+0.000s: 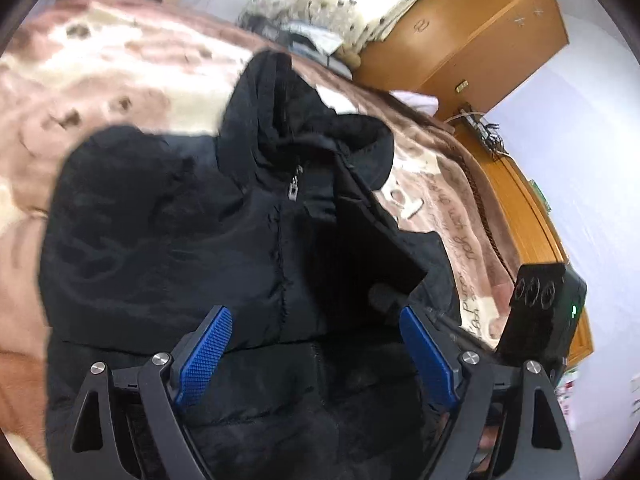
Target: Fold large clothes
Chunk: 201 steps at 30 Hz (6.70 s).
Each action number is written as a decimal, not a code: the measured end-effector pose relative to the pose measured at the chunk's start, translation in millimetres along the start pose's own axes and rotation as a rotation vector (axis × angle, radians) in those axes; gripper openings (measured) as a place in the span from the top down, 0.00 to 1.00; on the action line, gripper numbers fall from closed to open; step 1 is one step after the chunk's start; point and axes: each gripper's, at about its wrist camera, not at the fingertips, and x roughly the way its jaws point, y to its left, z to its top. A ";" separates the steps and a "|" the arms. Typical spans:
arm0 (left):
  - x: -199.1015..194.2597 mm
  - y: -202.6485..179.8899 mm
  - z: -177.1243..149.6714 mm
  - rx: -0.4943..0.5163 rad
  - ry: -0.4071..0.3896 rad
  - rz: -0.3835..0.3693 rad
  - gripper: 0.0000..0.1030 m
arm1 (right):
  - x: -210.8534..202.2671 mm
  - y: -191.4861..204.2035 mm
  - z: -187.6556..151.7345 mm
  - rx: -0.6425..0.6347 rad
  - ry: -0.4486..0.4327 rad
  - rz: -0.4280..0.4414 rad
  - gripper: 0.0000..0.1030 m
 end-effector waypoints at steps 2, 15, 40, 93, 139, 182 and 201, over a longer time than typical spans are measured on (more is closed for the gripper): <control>14.5 0.1 3.8 -0.020 0.019 0.032 0.16 | 5.7 -7.7 -3.8 0.041 0.029 0.008 0.87; 94.7 -4.3 23.0 -0.129 0.127 -0.009 0.13 | -74.4 -51.6 -25.2 0.182 -0.069 -0.012 0.45; 8.2 -1.0 32.4 -0.012 -0.069 0.219 0.90 | -123.2 -98.6 -5.9 0.184 -0.168 -0.374 0.45; -129.8 47.1 -207.8 0.167 0.165 0.329 0.31 | -244.2 -68.3 -198.0 0.051 0.065 -0.461 0.31; -107.5 79.3 -224.7 -0.002 0.246 0.410 0.58 | -204.4 -120.7 -232.1 0.200 0.223 -0.336 0.57; -173.4 35.5 -269.6 0.186 0.290 0.351 0.86 | -279.4 -82.2 -265.9 0.160 0.242 -0.287 0.83; -153.1 12.1 -61.9 0.234 0.046 0.240 0.40 | -266.1 -94.3 -81.4 0.110 0.017 -0.370 0.43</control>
